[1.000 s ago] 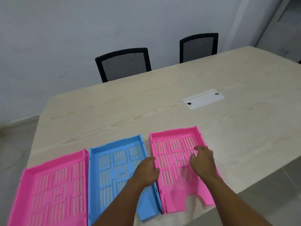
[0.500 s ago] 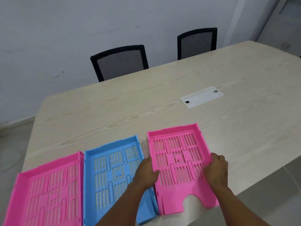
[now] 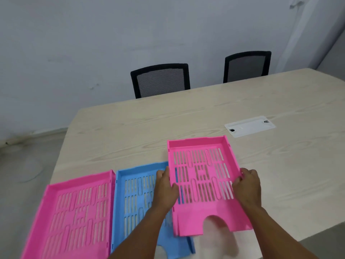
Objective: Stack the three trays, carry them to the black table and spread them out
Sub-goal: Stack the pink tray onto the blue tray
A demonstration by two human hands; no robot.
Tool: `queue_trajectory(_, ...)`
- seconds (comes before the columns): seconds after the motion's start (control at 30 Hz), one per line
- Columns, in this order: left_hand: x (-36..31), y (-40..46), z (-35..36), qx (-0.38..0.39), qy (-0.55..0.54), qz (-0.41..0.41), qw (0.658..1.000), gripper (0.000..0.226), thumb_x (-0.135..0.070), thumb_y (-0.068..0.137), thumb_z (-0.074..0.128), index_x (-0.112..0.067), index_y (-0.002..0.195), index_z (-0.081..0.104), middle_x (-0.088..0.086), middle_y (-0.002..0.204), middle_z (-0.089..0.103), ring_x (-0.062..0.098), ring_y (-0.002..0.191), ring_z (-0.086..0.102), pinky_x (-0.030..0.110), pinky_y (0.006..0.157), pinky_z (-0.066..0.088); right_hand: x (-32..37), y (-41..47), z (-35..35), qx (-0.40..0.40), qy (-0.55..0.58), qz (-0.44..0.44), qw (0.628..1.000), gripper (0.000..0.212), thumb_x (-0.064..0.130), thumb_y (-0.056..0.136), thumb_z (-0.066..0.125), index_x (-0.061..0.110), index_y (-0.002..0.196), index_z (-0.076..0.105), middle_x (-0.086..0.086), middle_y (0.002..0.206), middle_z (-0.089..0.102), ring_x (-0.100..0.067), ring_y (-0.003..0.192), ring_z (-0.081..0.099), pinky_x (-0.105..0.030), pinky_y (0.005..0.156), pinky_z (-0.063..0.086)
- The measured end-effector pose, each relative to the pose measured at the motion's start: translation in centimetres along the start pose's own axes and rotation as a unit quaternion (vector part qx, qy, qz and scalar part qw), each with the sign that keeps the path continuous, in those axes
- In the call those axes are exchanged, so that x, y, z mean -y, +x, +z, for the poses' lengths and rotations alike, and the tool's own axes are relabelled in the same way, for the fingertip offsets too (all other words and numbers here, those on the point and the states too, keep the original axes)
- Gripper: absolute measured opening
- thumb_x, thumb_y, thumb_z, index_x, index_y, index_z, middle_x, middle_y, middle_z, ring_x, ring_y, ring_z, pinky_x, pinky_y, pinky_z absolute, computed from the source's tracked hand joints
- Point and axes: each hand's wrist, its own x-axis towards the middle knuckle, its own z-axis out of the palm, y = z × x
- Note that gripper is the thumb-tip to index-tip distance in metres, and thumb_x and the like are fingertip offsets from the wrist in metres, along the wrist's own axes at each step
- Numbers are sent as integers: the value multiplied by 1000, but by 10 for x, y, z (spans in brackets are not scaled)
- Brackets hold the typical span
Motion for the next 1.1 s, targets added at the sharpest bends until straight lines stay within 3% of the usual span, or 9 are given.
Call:
queue_trajectory(0.27, 58, -21, -82, -133, -5, -73, 988, 63, 10, 78, 54, -7, 138, 51, 9, 104, 46, 14, 75, 50, 24, 74, 44, 72, -49, 58, 66, 51, -74, 994, 26, -1, 88, 50, -4, 110, 65, -13, 97, 50, -37, 90, 59, -45, 82, 53)
queue_trajectory(0.33, 72, -31, -99, -153, -15, -93, 984, 66, 10, 80, 55, -7, 143, 47, 5, 111, 45, 9, 77, 53, 19, 75, 45, 85, -64, 71, 85, 65, -90, 990, 25, 0, 88, 50, -2, 108, 65, -8, 95, 47, -35, 88, 59, -42, 82, 52)
queue_trajectory(0.43, 95, -46, -119, -174, -1, -94, 980, 65, 12, 77, 54, -9, 138, 53, 4, 98, 46, 1, 70, 50, 4, 59, 42, 95, -86, 88, 108, 72, -106, 986, 21, 2, 87, 50, 0, 102, 64, -6, 93, 49, -26, 79, 54, -36, 77, 48)
queue_trajectory(0.57, 115, -62, -129, -173, -3, -127, 977, 68, 12, 81, 53, -11, 144, 45, 5, 105, 47, 3, 76, 53, 3, 54, 48, 100, -105, 100, 129, 75, -109, 983, 20, 3, 86, 52, 2, 102, 64, -9, 94, 54, -26, 81, 55, -40, 78, 50)
queue_trajectory(0.73, 124, -72, -124, -140, -20, -136, 981, 70, 12, 85, 50, -12, 149, 38, 3, 106, 45, 6, 82, 56, 10, 58, 52, 98, -108, 100, 131, 64, -105, 984, 19, 5, 88, 53, 4, 104, 63, -7, 95, 53, -24, 81, 56, -40, 78, 52)
queue_trajectory(0.9, 125, -71, -117, -111, -19, -135, 984, 70, 12, 88, 48, -12, 152, 32, 6, 115, 43, 6, 81, 55, 6, 58, 51, 89, -106, 95, 120, 67, -104, 985, 21, 4, 89, 53, 2, 107, 62, -7, 97, 53, -25, 84, 58, -43, 80, 54)
queue_trajectory(1.0, 126, -68, -113, -100, -11, -135, 986, 71, 11, 90, 48, -13, 153, 27, 4, 114, 42, 7, 80, 53, 10, 56, 50, 82, -108, 93, 119, 67, -94, 986, 21, 4, 90, 53, 2, 108, 62, -6, 96, 52, -23, 82, 56, -38, 76, 52)
queue_trajectory(1.1, 128, -69, -110, -99, -1, -133, 986, 70, 9, 91, 48, -13, 154, 25, 1, 113, 41, 4, 85, 53, 5, 59, 48, 79, -110, 93, 124, 69, -87, 986, 20, 4, 91, 52, 3, 109, 61, -5, 96, 52, -19, 81, 57, -35, 75, 53)
